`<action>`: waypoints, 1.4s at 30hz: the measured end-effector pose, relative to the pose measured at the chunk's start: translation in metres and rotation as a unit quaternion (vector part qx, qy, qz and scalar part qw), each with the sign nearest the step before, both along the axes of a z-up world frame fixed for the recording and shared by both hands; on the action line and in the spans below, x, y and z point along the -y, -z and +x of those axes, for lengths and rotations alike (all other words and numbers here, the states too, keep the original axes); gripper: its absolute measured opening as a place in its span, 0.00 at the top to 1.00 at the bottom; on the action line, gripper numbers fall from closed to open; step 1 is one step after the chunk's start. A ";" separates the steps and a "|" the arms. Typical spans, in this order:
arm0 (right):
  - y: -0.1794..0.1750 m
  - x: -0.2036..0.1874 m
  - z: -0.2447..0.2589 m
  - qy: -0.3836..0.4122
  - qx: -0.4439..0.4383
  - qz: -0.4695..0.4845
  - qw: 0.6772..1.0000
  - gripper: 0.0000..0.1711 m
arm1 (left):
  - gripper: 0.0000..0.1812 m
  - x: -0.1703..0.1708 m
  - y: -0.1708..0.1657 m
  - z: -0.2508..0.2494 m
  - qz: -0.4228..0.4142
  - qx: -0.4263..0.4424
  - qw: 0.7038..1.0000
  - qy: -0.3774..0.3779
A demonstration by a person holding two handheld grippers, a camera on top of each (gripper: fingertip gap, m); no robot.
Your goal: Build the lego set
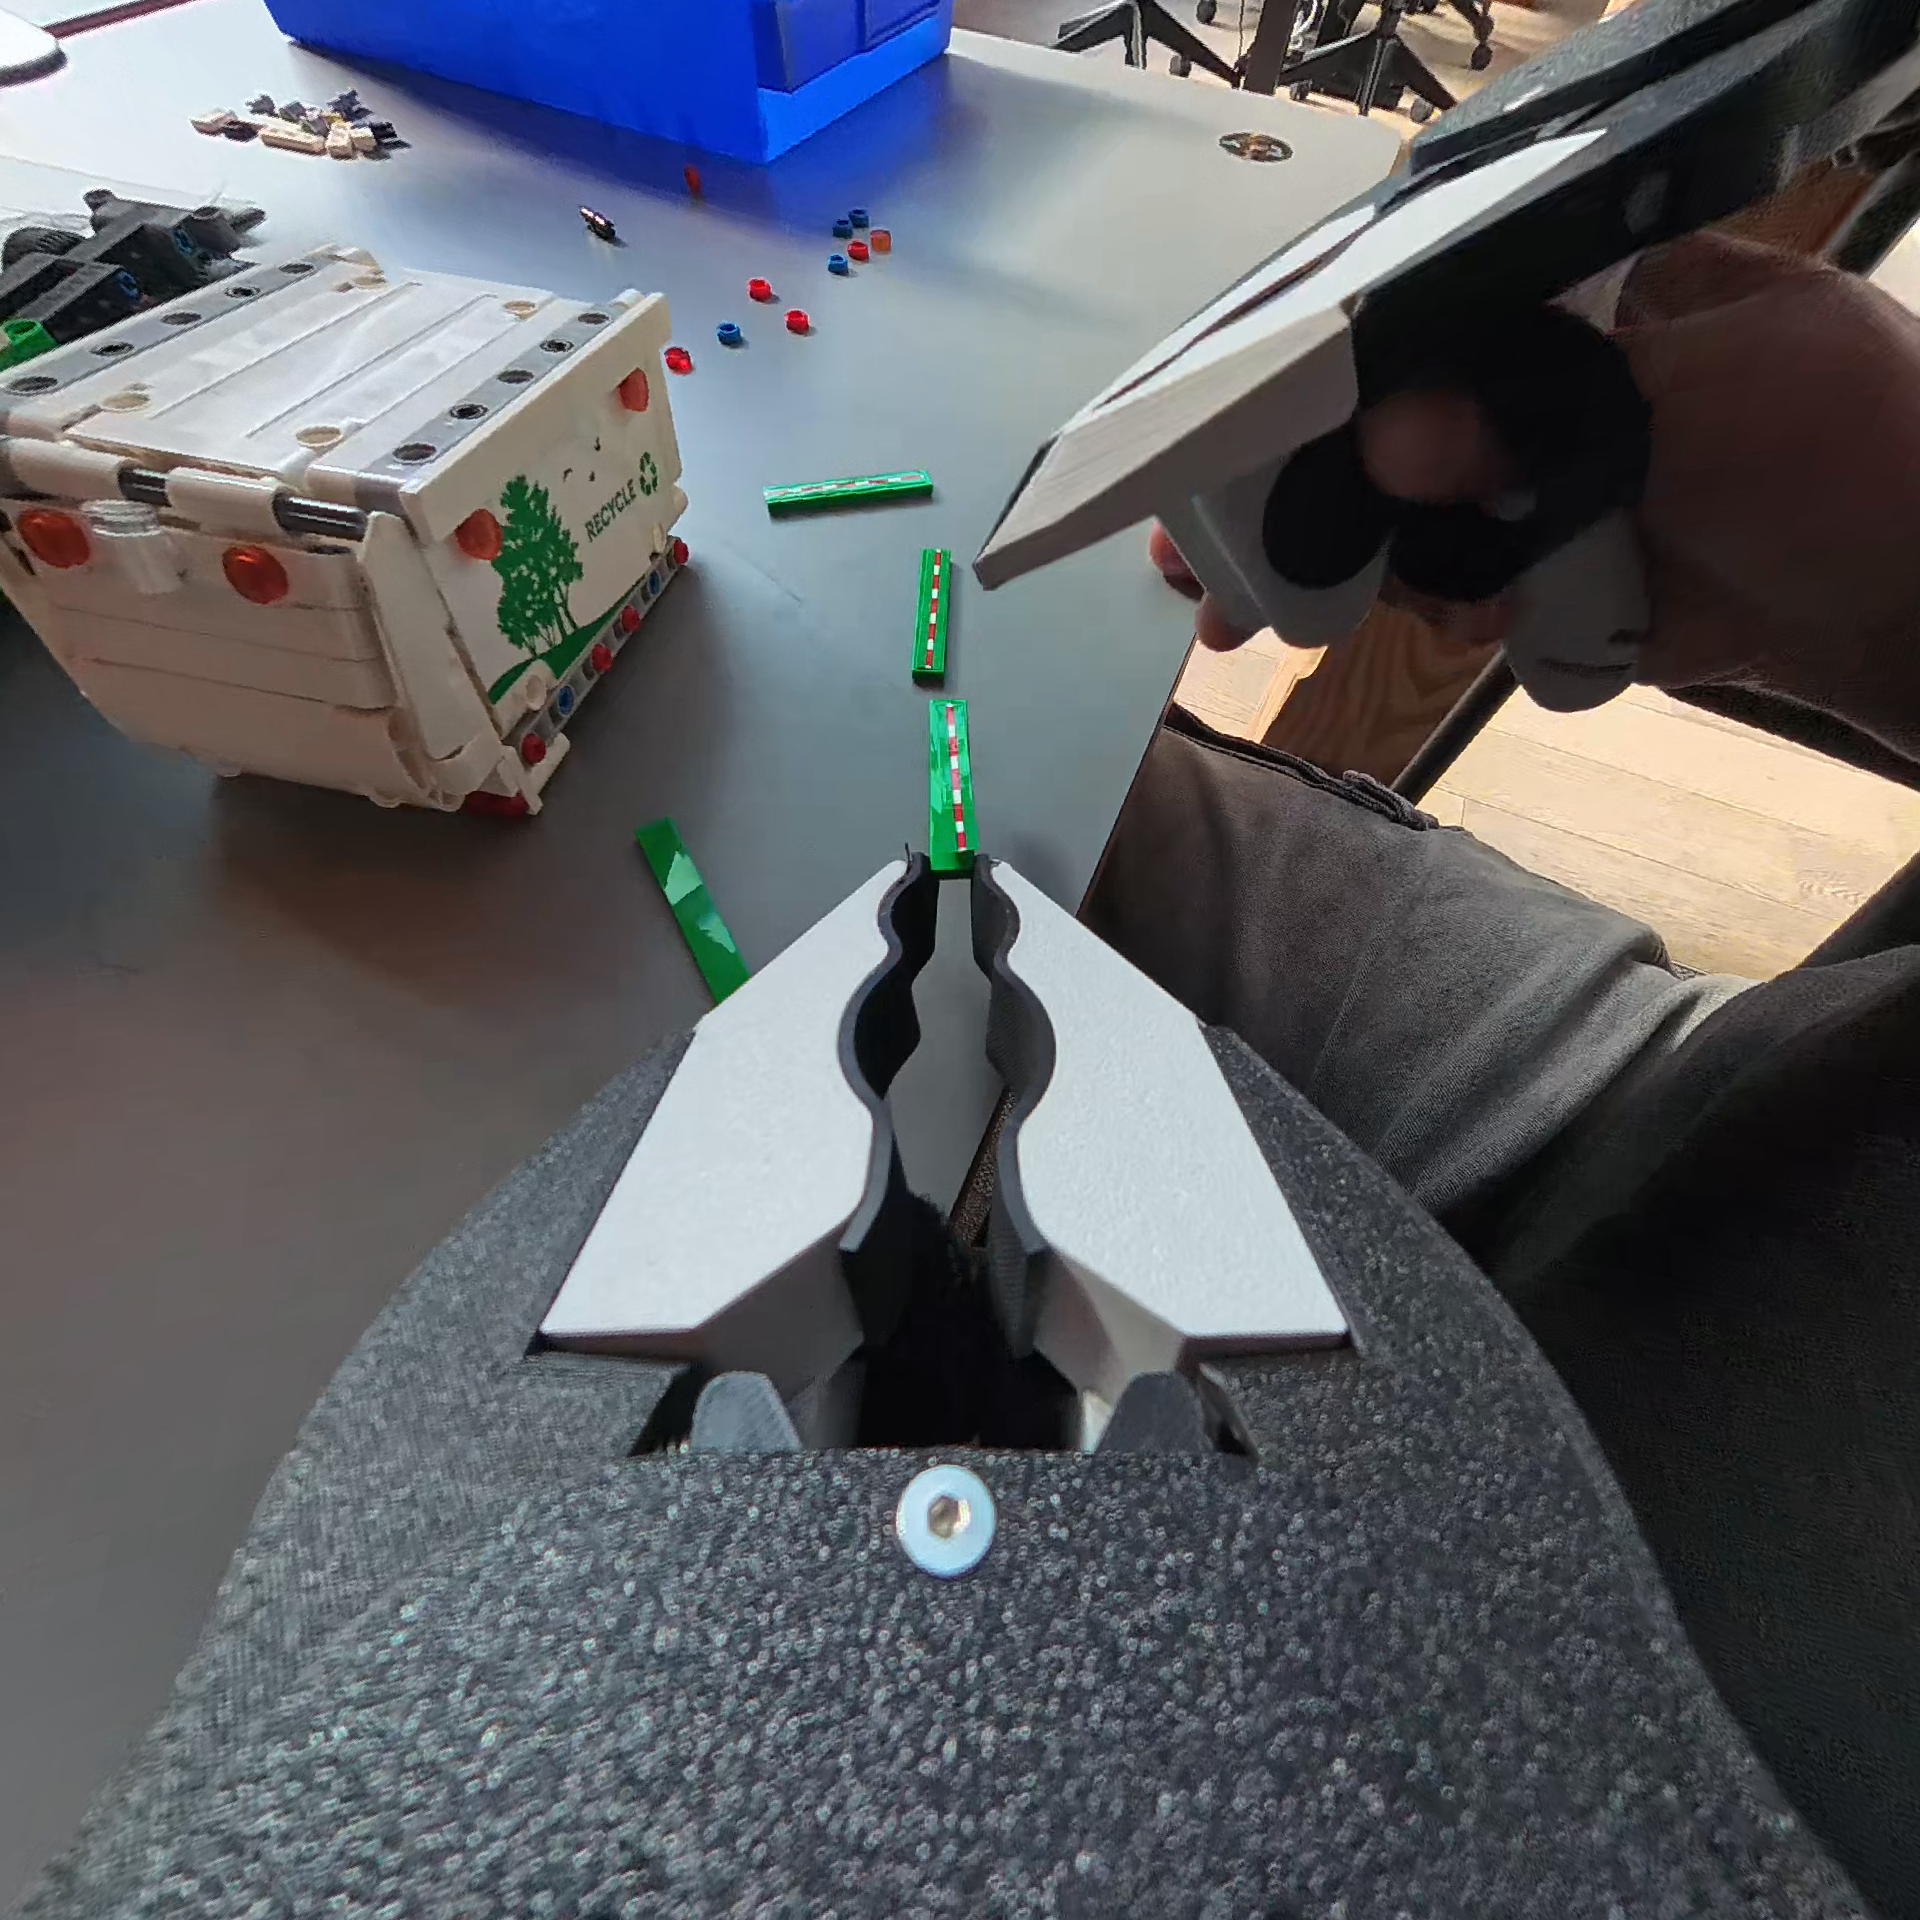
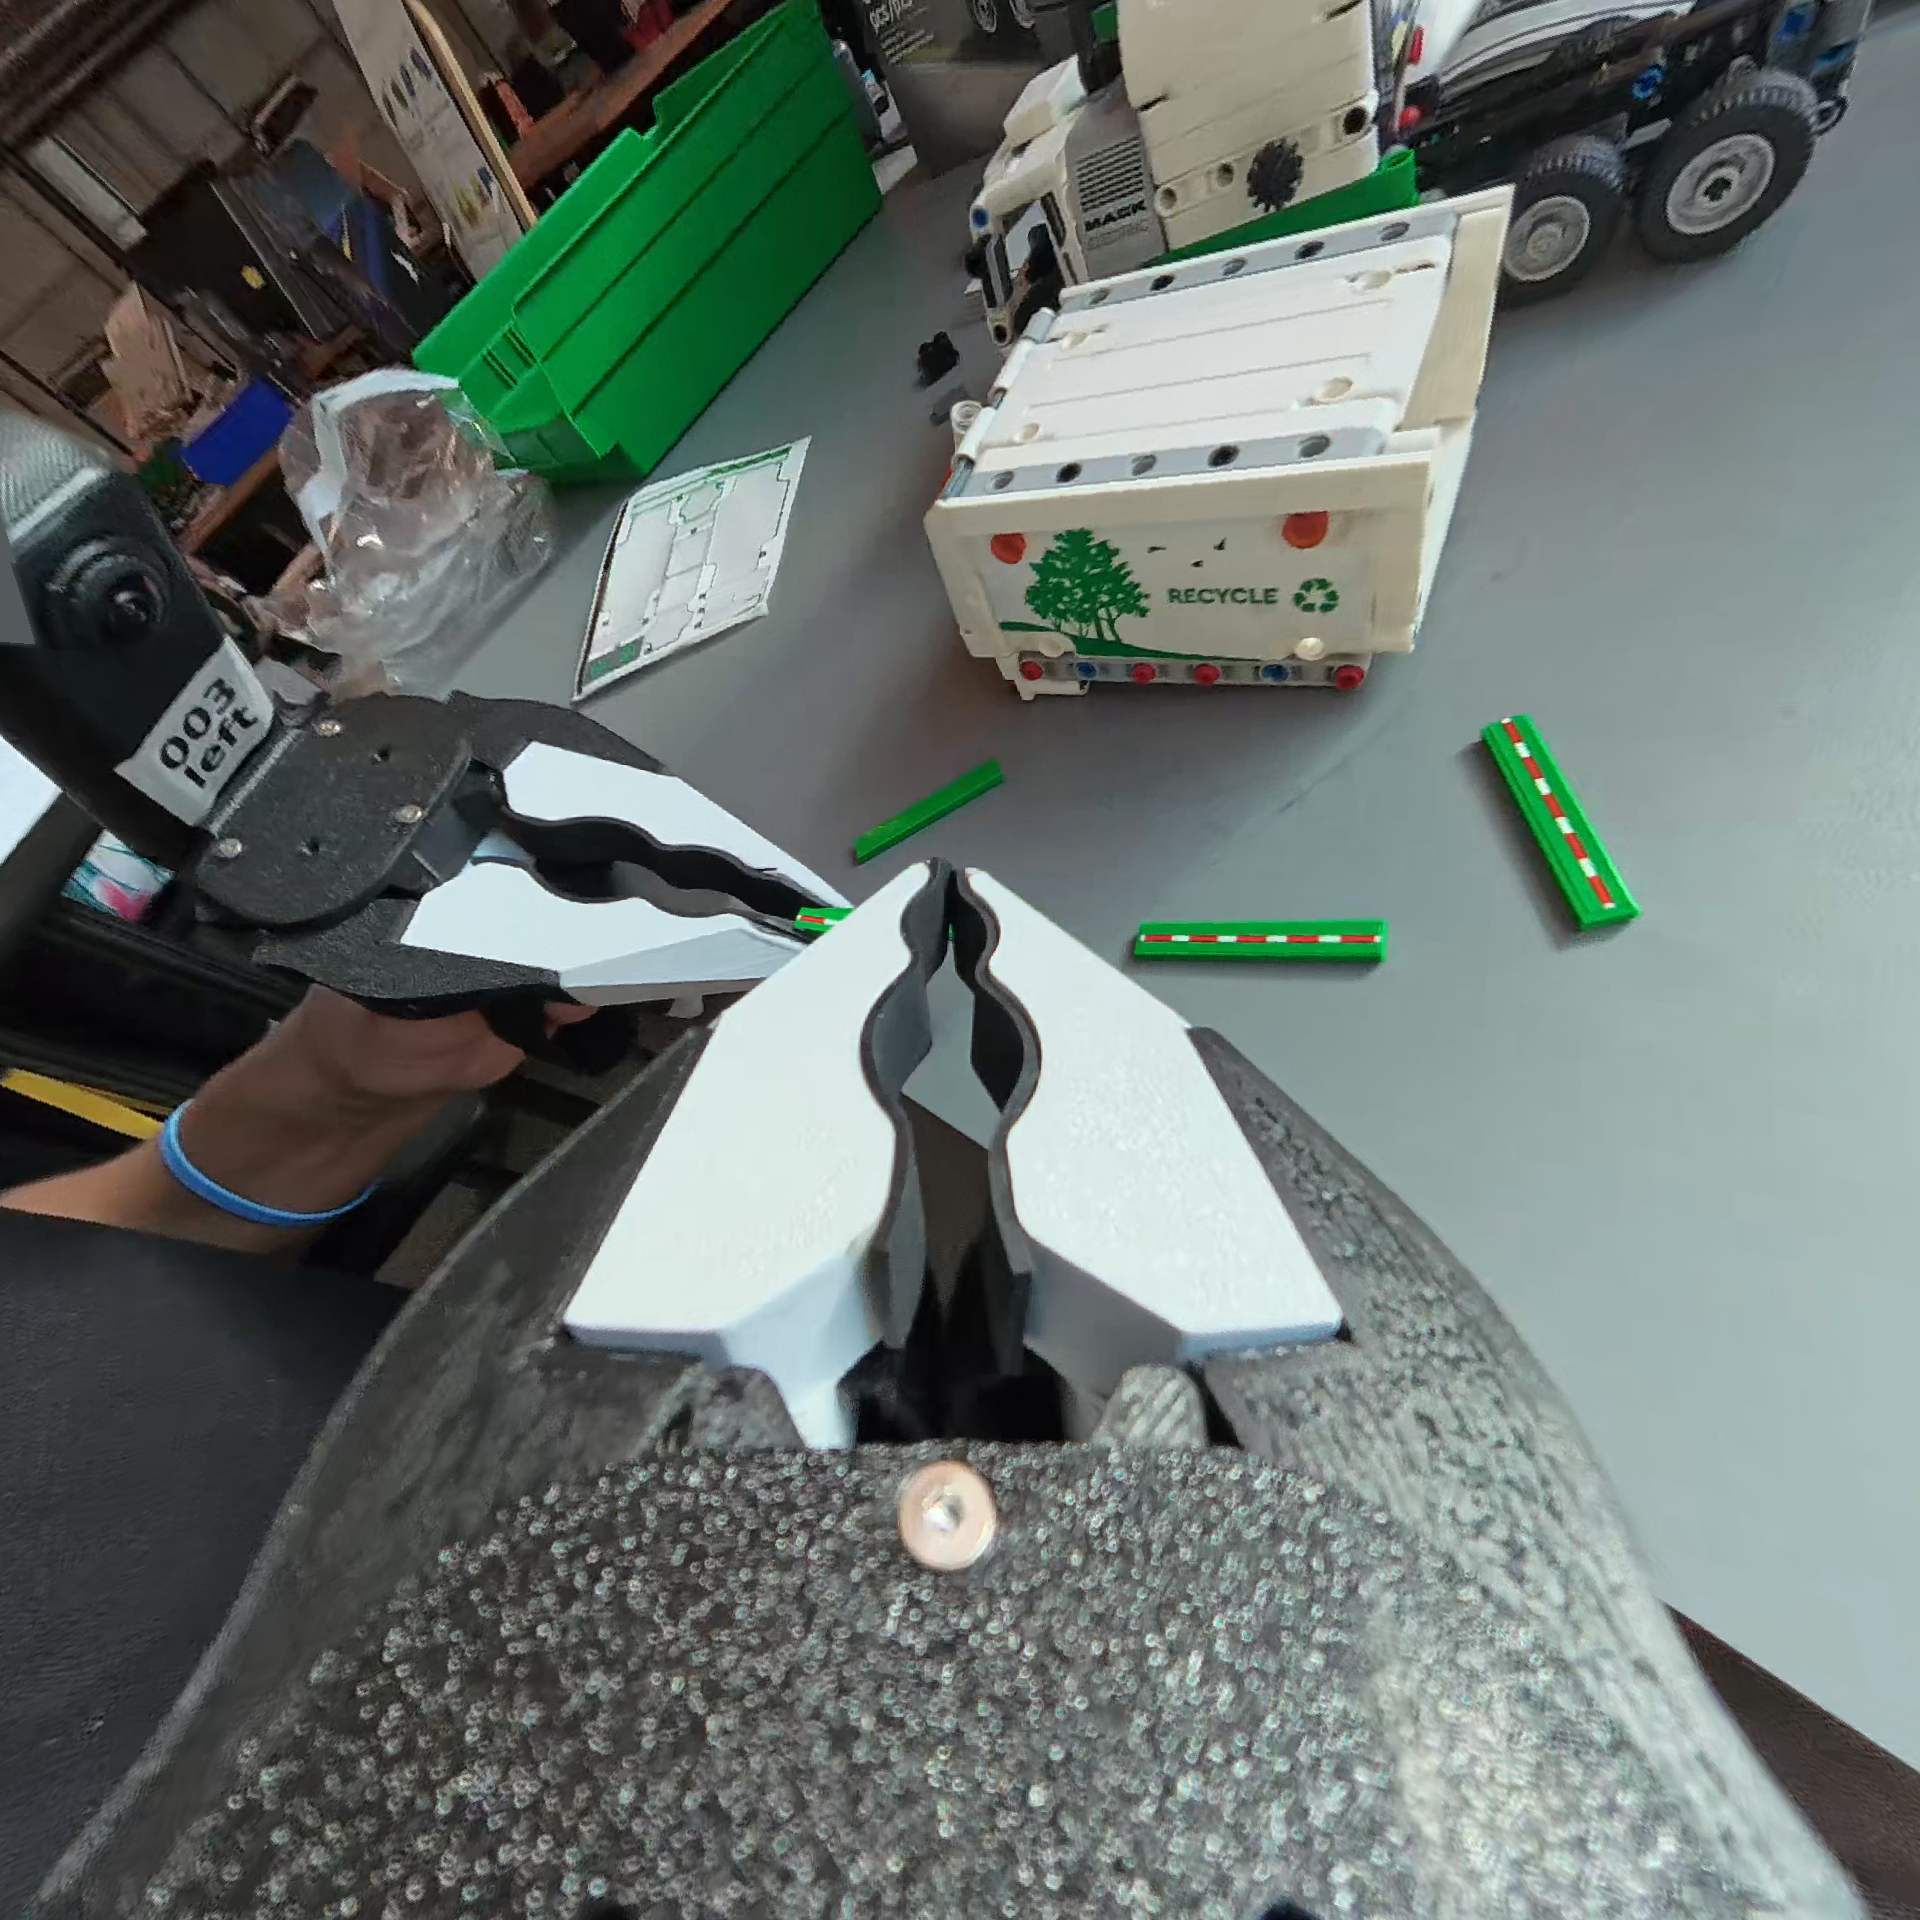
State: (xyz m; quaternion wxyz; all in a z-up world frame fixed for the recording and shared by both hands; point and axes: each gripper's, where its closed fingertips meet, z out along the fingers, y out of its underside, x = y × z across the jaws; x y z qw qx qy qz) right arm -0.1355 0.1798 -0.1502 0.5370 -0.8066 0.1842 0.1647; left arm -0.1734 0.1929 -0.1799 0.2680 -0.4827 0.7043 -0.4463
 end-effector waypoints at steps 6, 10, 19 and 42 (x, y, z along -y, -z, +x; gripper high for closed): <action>-0.004 -0.006 -0.034 -0.087 0.097 0.003 0.991 1.00 | 0.97 0.001 0.000 0.001 -0.005 -0.003 1.000 0.000; 0.006 -0.010 -0.053 -0.123 0.215 -0.024 0.969 0.91 | 0.97 0.005 -0.002 0.001 -0.003 0.005 1.000 0.009; 0.000 0.003 -0.042 -0.169 0.278 -0.012 0.946 0.83 | 0.97 0.015 -0.012 -0.010 -0.043 0.007 0.998 0.052; -0.026 0.031 -0.076 -0.295 0.088 0.120 0.944 0.86 | 0.97 0.040 -0.061 -0.043 -0.139 0.103 0.969 0.176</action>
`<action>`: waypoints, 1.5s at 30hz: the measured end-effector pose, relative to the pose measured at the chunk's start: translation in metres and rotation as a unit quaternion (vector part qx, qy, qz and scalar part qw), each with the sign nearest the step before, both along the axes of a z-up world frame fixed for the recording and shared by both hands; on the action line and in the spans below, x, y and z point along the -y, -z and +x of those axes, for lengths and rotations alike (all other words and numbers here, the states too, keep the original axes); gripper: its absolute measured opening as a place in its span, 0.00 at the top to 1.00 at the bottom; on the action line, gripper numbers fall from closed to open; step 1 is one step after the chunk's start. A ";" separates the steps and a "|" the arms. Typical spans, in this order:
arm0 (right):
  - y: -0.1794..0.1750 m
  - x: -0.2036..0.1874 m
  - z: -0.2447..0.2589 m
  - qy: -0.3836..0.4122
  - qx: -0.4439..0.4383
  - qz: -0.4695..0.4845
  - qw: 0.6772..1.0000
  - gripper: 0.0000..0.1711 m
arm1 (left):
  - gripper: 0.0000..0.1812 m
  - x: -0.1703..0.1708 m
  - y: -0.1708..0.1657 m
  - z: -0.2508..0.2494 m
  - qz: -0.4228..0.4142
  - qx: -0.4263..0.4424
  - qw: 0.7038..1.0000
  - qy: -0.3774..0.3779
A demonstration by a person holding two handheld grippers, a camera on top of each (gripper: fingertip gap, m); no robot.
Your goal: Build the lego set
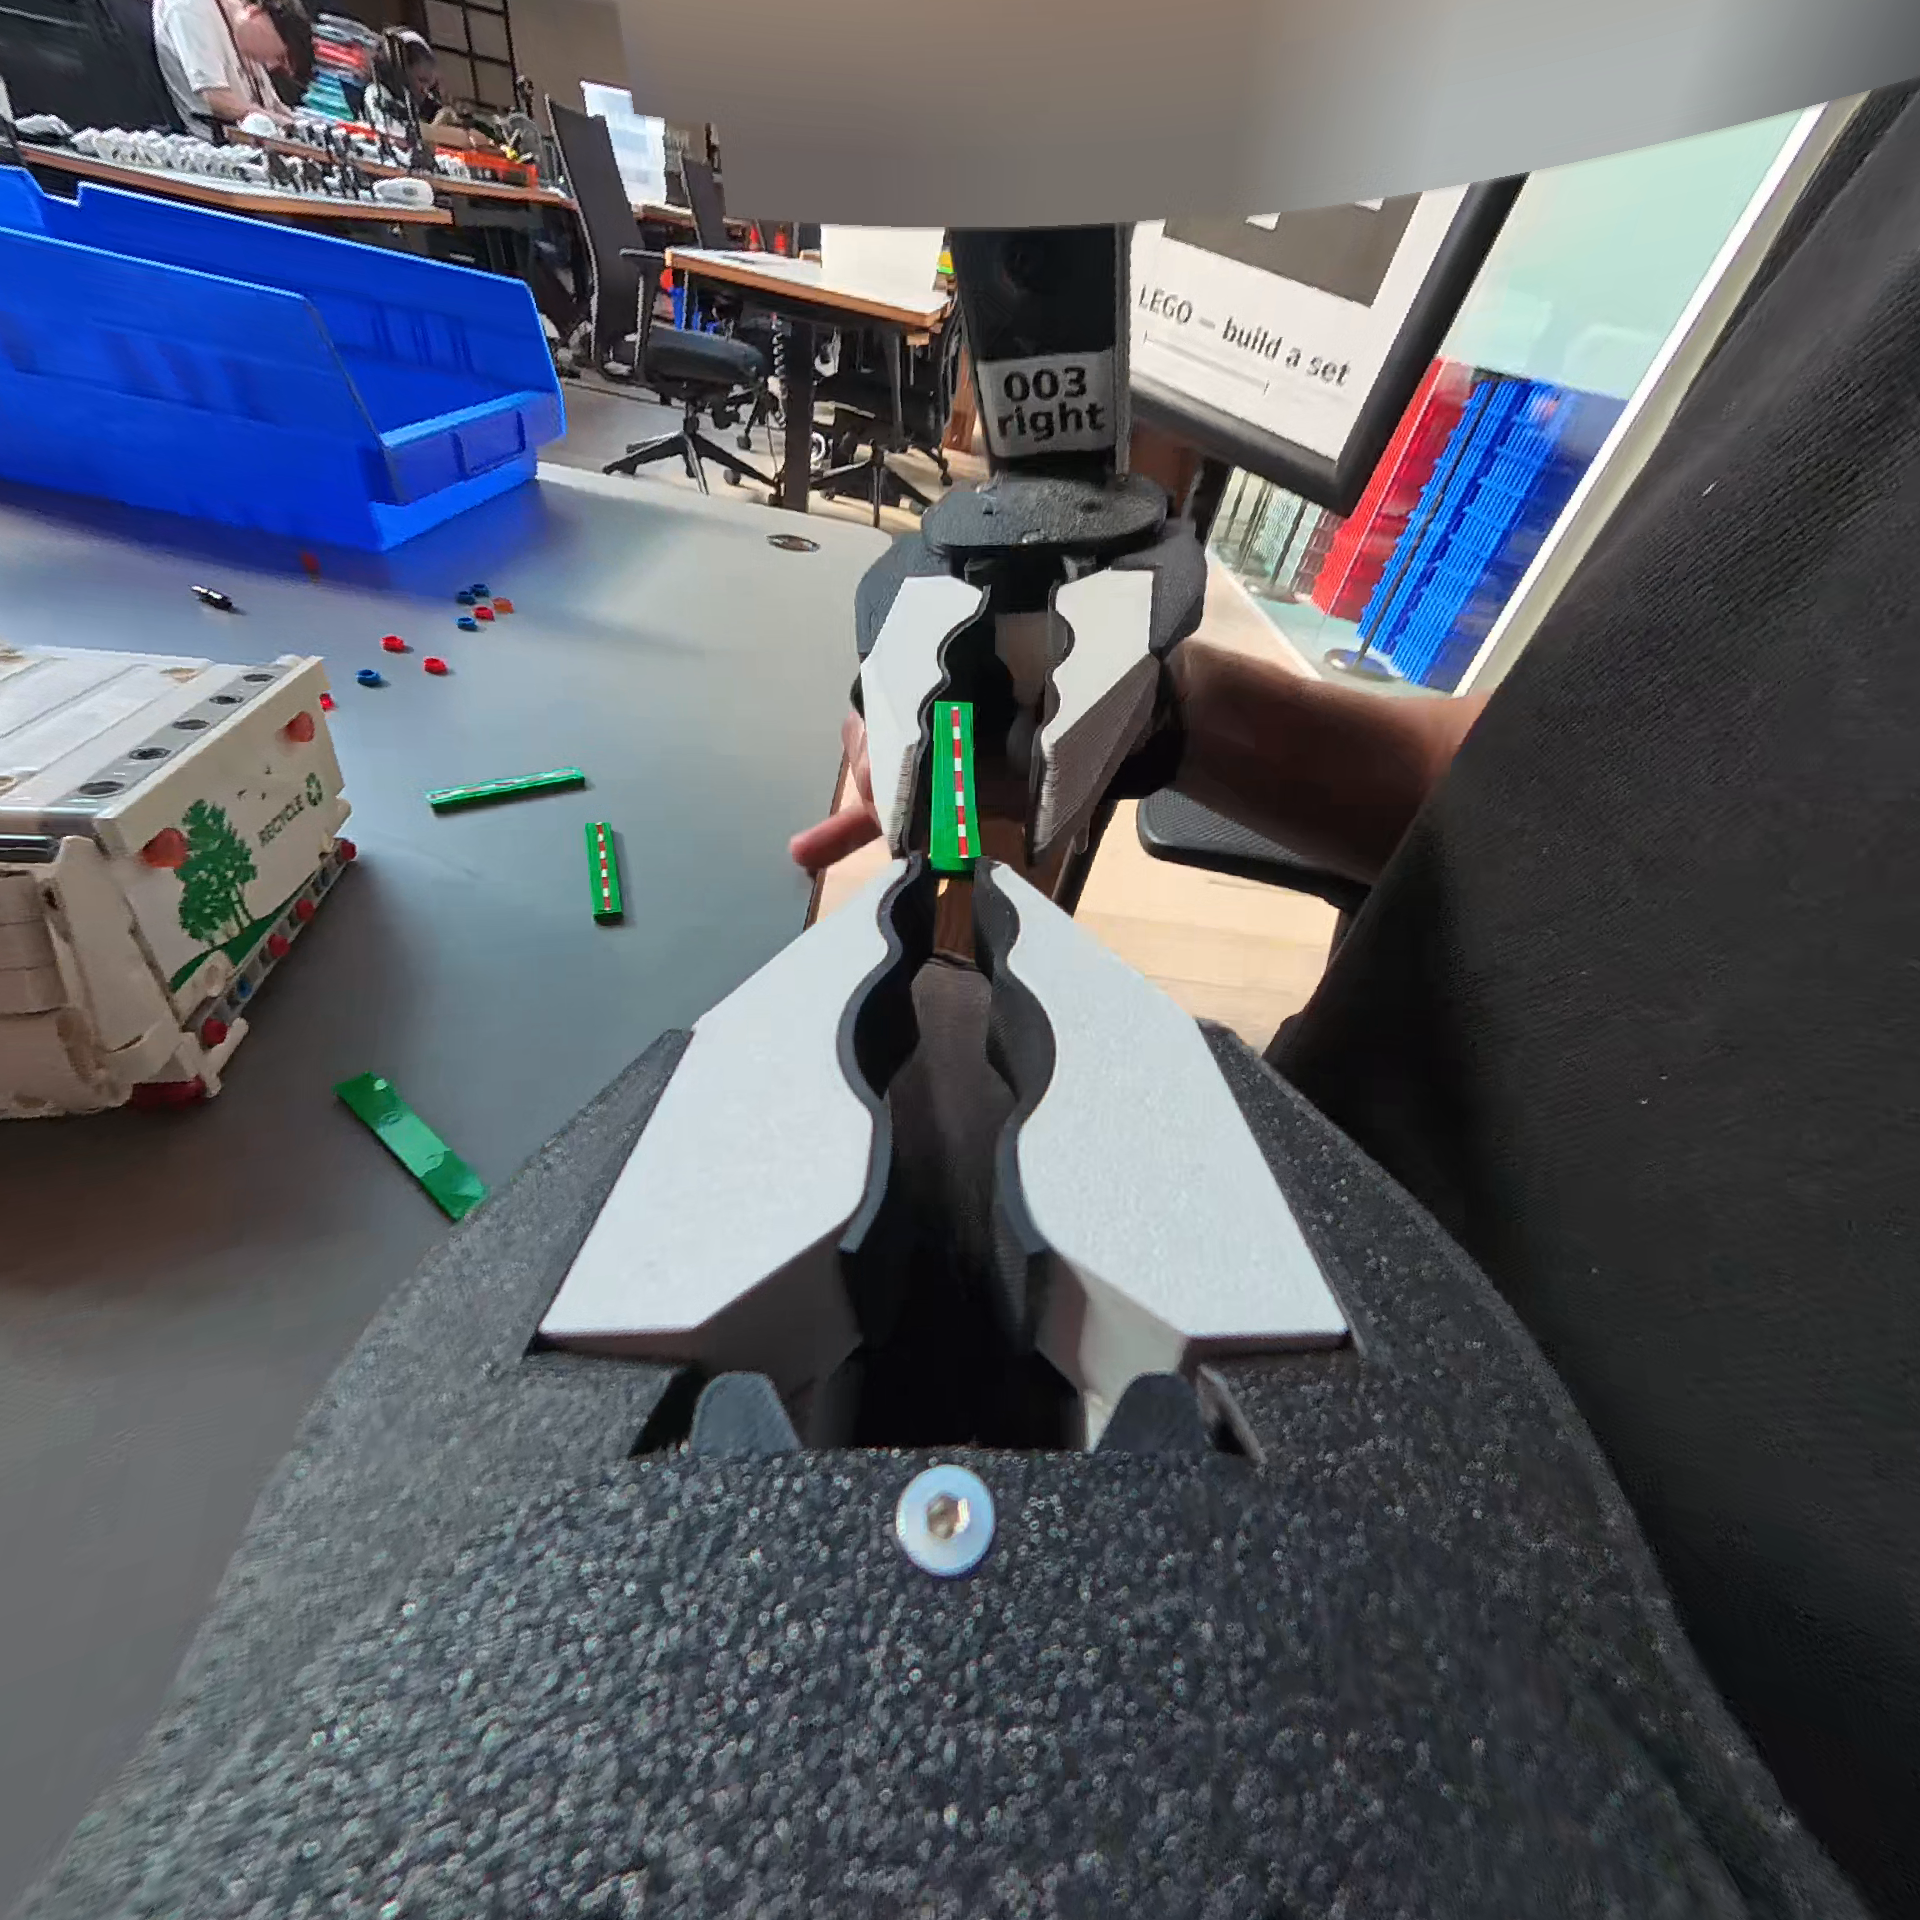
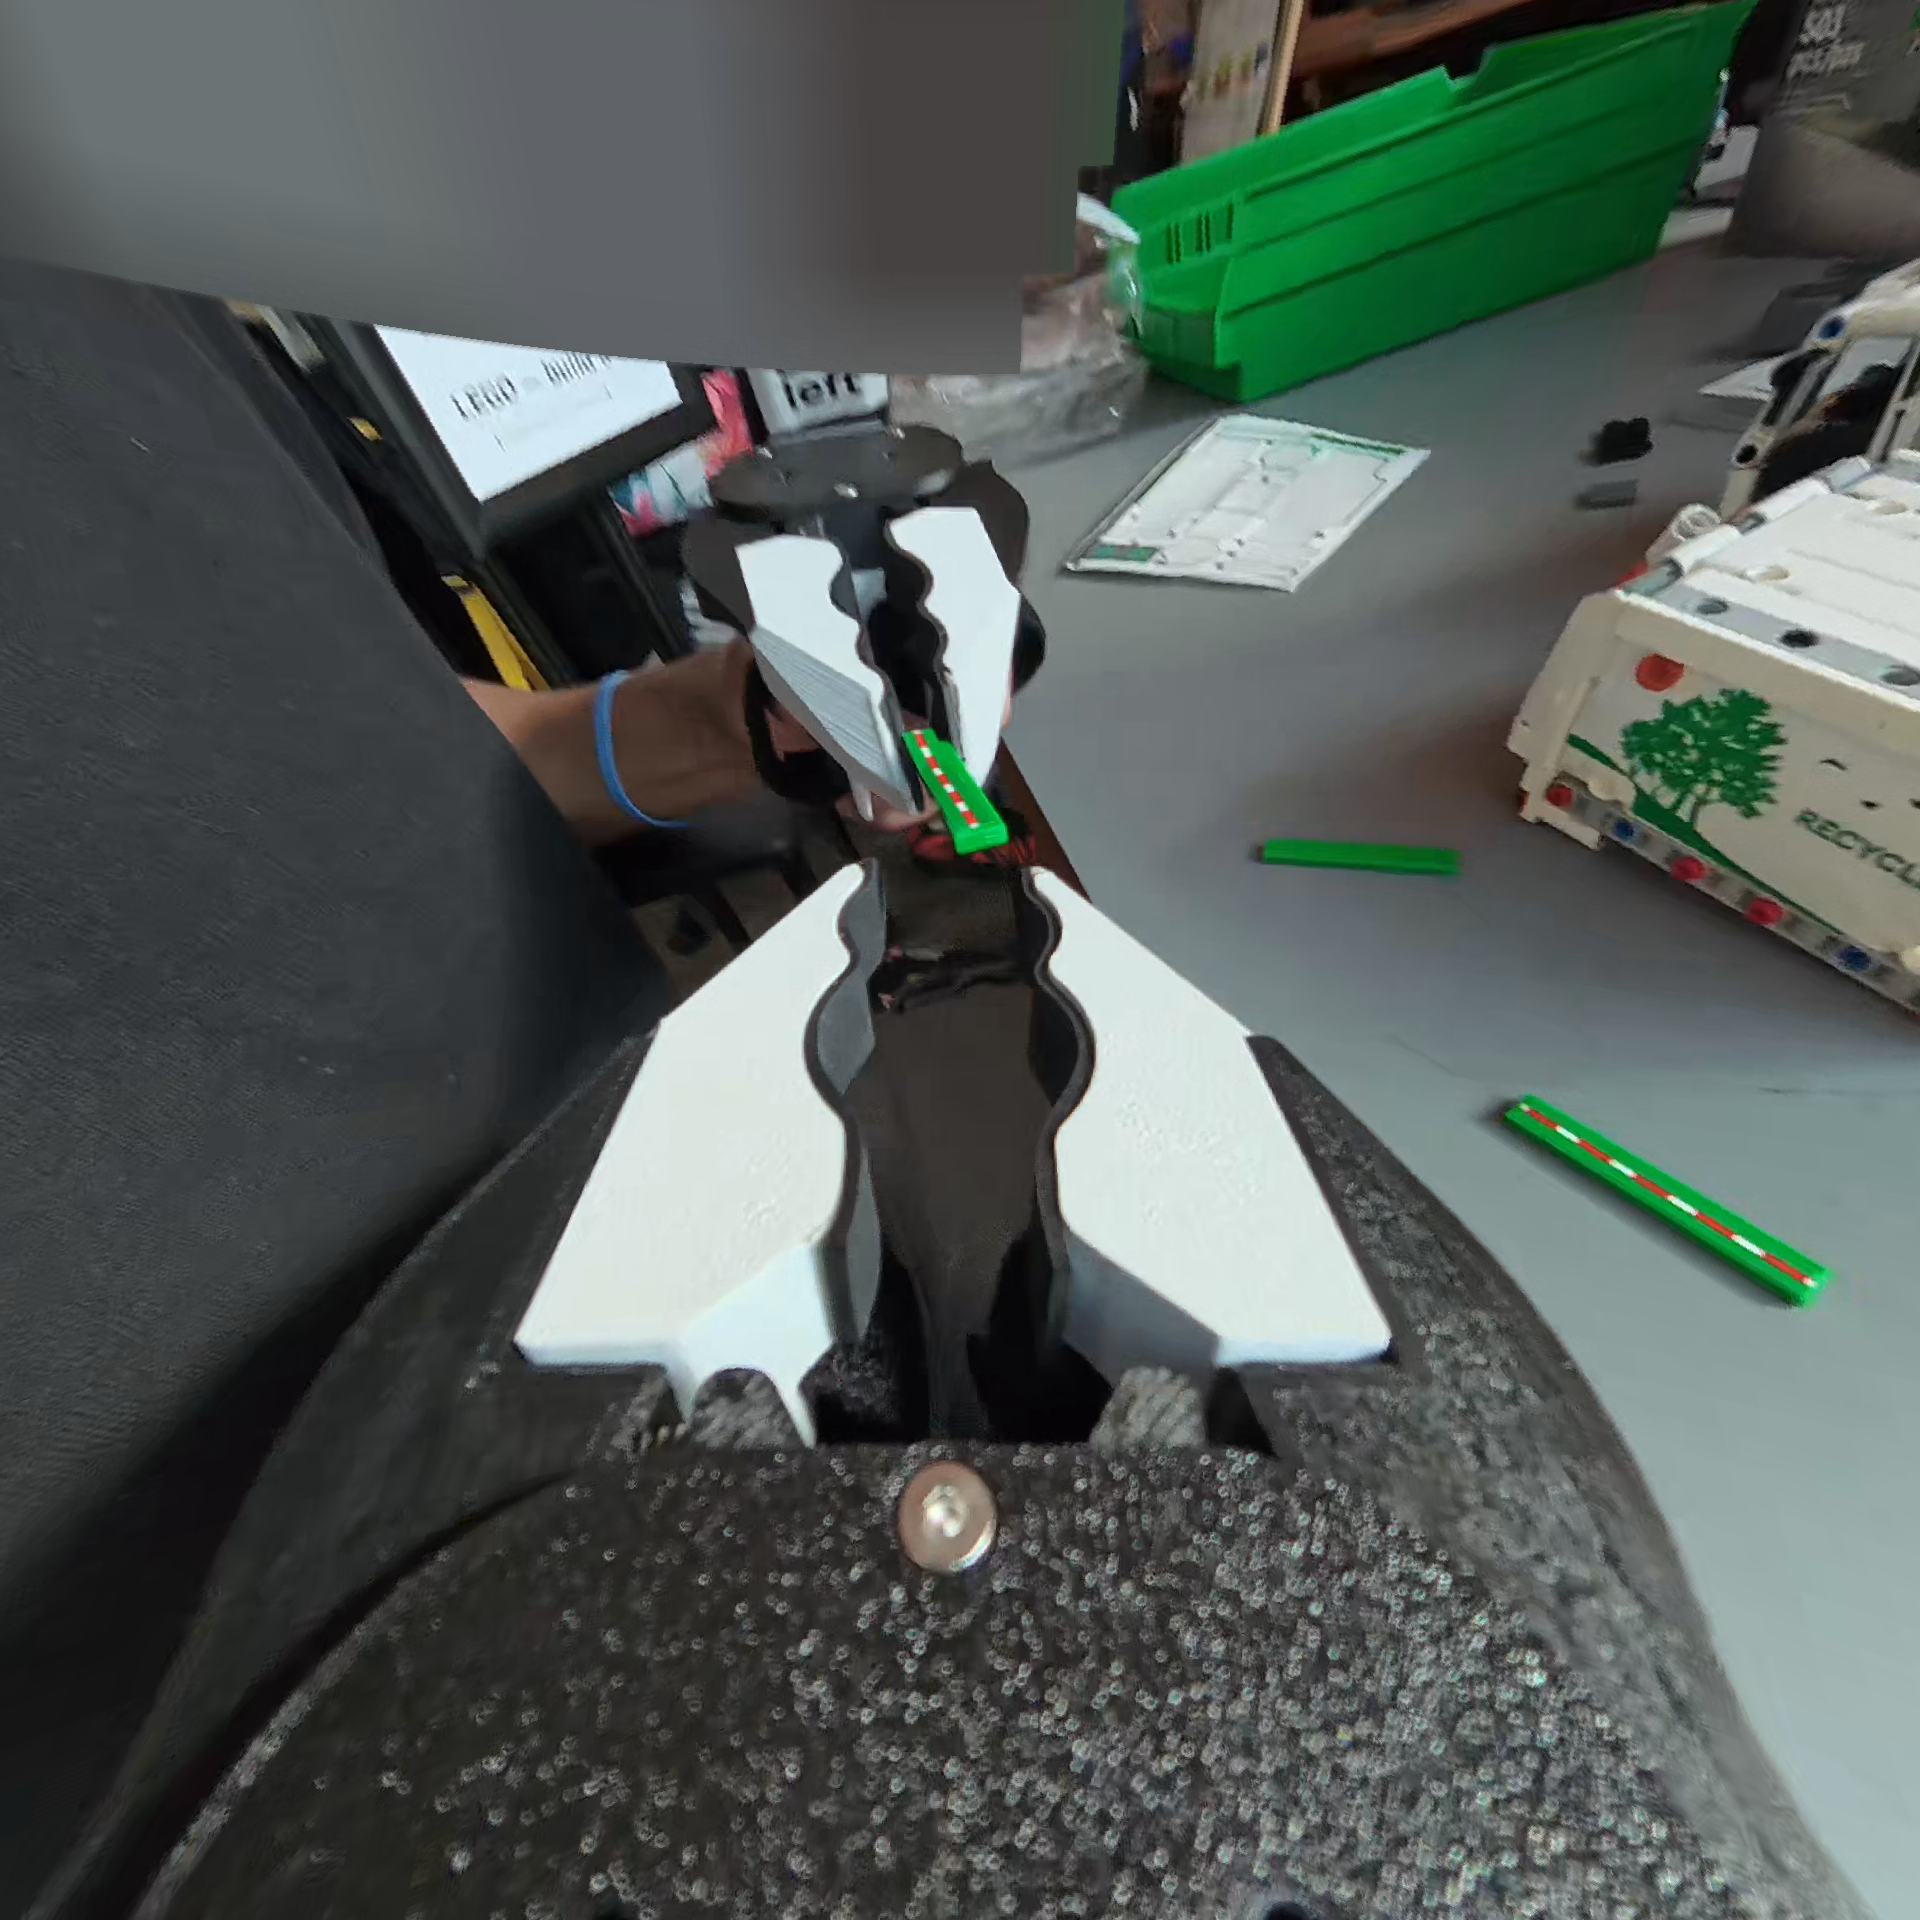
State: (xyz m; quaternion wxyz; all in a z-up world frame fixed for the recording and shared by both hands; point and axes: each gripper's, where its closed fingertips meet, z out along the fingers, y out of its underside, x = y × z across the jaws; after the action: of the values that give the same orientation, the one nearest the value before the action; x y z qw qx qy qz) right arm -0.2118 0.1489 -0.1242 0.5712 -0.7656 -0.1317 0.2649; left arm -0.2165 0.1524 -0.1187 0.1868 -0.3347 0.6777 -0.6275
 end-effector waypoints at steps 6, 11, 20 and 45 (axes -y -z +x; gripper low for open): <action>-0.028 -0.005 -0.006 -0.005 -0.115 0.063 0.991 0.86 | 0.97 0.005 -0.015 -0.002 -0.085 0.004 0.996 0.019; -0.024 -0.007 -0.008 -0.006 -0.112 0.064 0.992 0.90 | 0.97 0.009 -0.015 -0.002 -0.094 0.002 0.995 0.022; -0.015 -0.007 -0.005 0.000 -0.096 0.046 0.994 0.96 | 0.97 0.008 -0.006 0.002 -0.074 -0.015 0.997 0.011; 0.015 -0.004 -0.007 -0.019 -0.110 -0.059 0.992 0.96 | 0.98 -0.002 0.019 -0.003 0.340 0.037 0.939 0.024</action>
State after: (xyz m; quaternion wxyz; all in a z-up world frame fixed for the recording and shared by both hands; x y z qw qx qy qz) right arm -0.2189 0.1527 -0.1390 0.5307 -0.7618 -0.0662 0.3656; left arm -0.2198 0.1546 -0.1375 0.2997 -0.2116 0.8511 -0.3756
